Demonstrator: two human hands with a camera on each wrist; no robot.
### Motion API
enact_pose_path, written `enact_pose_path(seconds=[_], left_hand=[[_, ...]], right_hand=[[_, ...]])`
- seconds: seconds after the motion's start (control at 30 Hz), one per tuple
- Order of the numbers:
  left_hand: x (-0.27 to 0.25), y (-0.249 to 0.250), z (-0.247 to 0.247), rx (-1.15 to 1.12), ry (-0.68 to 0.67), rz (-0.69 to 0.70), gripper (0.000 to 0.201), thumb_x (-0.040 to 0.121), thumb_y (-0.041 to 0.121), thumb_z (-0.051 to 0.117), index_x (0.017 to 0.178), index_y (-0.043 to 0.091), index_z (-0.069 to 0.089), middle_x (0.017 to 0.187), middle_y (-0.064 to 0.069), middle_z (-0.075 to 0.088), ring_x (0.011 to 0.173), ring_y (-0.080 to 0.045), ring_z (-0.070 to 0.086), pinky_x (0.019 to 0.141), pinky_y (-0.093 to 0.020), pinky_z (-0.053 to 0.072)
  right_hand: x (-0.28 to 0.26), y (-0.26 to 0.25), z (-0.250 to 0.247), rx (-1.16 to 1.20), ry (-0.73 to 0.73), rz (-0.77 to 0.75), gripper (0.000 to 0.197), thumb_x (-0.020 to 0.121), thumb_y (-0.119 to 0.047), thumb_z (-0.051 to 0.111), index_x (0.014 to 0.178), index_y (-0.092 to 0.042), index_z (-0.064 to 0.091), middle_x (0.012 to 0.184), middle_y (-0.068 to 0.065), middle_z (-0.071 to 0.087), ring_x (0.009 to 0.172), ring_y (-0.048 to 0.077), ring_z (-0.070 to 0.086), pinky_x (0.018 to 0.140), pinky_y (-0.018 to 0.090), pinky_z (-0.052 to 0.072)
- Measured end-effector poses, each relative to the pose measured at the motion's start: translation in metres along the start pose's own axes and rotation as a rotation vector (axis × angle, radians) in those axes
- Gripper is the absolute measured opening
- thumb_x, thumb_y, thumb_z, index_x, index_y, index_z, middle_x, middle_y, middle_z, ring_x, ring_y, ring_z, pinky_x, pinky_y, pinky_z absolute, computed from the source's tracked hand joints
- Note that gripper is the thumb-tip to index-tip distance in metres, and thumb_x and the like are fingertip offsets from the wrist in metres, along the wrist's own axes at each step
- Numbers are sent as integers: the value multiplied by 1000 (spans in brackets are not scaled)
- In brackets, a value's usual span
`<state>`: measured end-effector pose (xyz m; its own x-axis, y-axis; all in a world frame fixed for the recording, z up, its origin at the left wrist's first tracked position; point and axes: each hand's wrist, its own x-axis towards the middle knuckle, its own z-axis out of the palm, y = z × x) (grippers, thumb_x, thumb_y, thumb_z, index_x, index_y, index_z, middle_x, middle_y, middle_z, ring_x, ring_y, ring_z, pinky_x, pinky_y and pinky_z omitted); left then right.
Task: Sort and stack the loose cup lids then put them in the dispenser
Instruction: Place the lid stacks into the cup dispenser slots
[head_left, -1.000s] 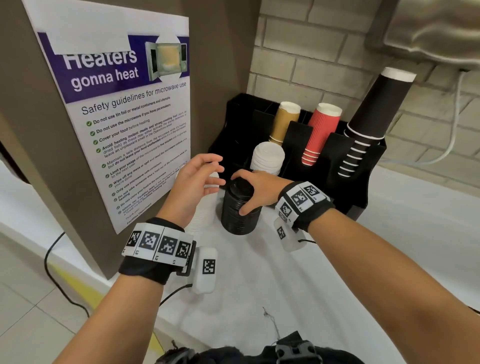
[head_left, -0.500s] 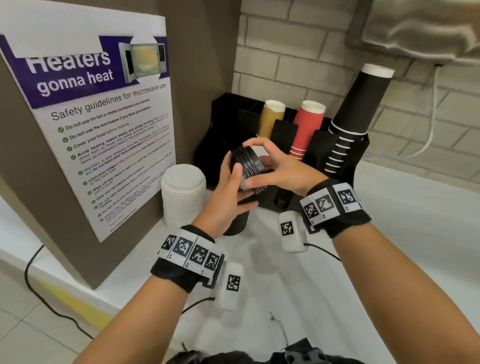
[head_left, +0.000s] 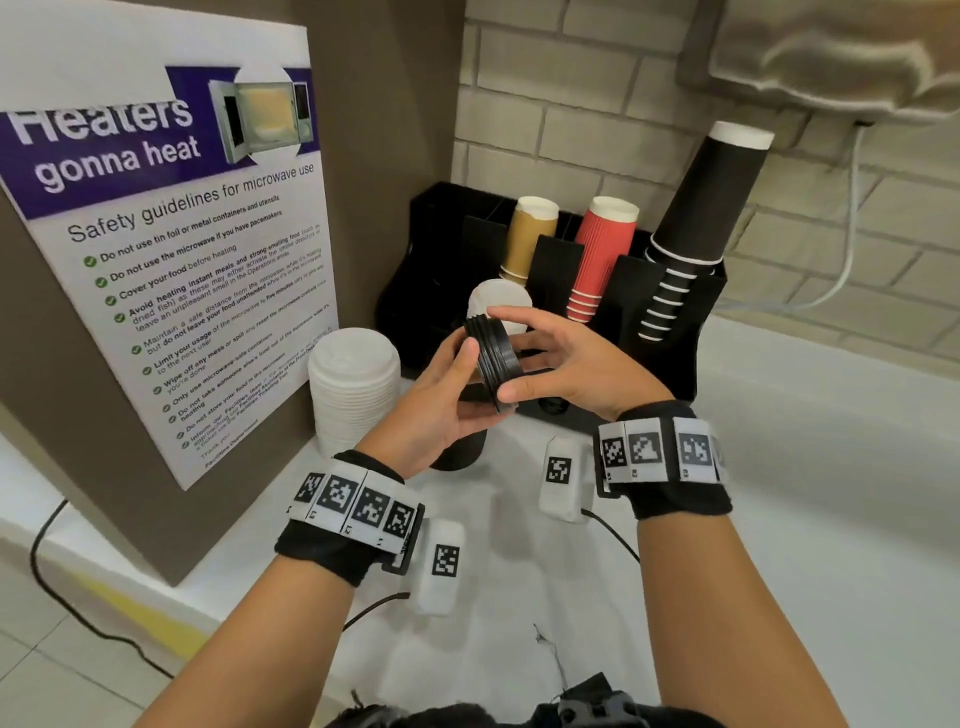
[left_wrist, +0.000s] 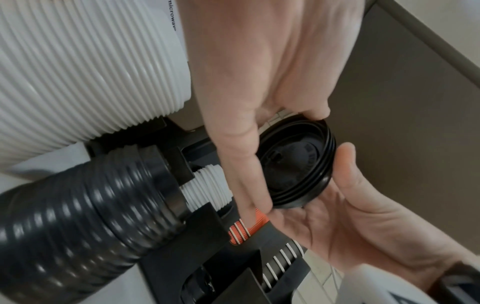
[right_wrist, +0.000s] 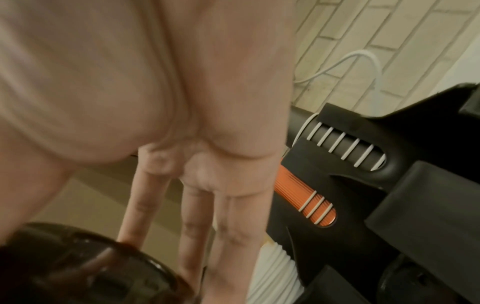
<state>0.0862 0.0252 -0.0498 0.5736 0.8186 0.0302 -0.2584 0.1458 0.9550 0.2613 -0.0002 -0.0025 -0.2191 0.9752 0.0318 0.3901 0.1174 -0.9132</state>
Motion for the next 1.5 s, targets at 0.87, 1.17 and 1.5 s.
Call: enact_pose_path(seconds=[0.87, 1.17, 1.5], left_hand=[[10, 25, -26, 83, 208, 66, 44, 98, 50, 34, 137, 31, 41, 136, -1, 50, 117, -22, 60, 104, -41, 46], [7, 27, -28, 94, 257, 87, 36, 105, 39, 31, 118, 21, 58, 120, -8, 62, 104, -26, 68, 94, -36, 52], [5, 20, -34, 88, 264, 79, 37, 105, 41, 31, 111, 22, 62, 110, -3, 65, 94, -21, 71, 83, -30, 54]], right_hand=[[29, 36, -68, -257, 600, 29, 77, 65, -26, 86, 133, -30, 50, 117, -6, 60, 106, 9, 60, 88, 18, 47], [60, 57, -62, -920, 289, 471, 88, 67, -33, 80, 144, -26, 37, 134, 11, 51, 118, 31, 53, 98, 40, 45], [80, 72, -29, -1369, 131, 625, 65, 62, -33, 76, 115, -16, 42, 97, 2, 61, 98, 27, 58, 100, 45, 32]])
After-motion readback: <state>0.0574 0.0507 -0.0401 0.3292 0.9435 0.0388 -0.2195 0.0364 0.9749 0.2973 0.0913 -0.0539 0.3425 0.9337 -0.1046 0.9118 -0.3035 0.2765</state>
